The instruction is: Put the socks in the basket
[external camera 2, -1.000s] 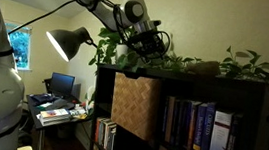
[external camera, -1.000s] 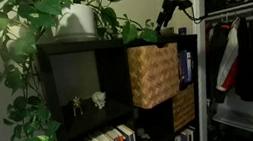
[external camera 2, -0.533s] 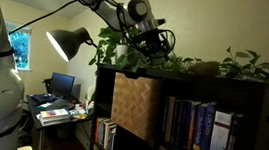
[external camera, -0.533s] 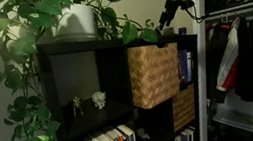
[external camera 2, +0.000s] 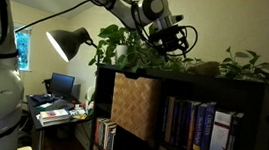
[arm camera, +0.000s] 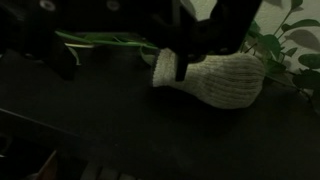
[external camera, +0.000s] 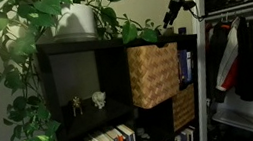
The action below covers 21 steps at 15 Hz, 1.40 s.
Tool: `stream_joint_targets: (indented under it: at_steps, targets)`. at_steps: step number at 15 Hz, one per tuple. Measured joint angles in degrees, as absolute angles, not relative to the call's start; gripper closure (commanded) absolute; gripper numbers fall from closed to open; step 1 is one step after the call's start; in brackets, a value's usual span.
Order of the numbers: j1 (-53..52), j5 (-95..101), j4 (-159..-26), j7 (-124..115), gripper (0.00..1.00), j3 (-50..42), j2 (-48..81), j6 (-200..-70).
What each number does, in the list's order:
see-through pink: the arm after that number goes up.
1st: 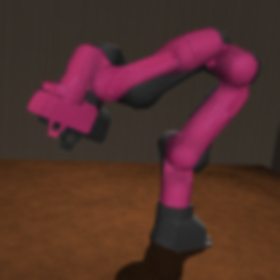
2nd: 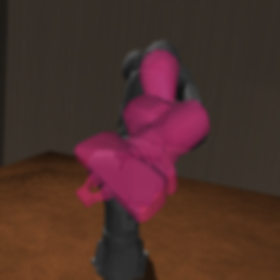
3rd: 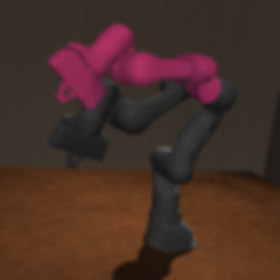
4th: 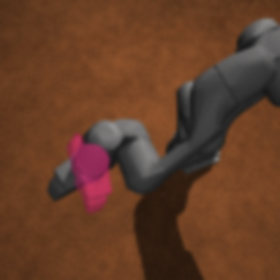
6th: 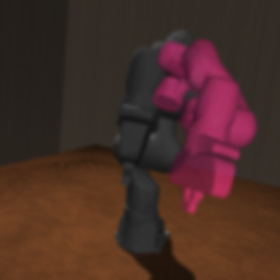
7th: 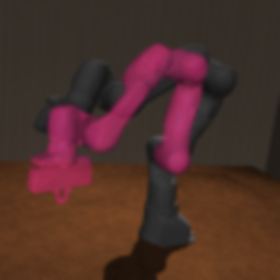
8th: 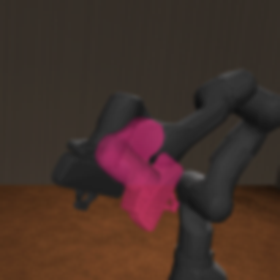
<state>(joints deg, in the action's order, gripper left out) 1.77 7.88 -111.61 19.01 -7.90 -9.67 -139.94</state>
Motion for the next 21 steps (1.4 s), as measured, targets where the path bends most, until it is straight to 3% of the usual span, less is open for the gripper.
stream_joint_targets:
  at_steps: [11, 19, 20, 21]
  targets:
    - [3.43, 7.33, -106.06, 22.93, 0.00, -9.01, 1.30, -154.95]
    - [3.75, 12.35, -103.04, 22.96, 0.00, -8.50, 5.79, -156.90]
    - [3.76, 12.89, -102.83, 22.96, 0.09, -8.50, 5.96, -156.95]
    - [3.77, 13.37, -102.67, 22.96, 0.26, -8.50, 6.06, -156.99]
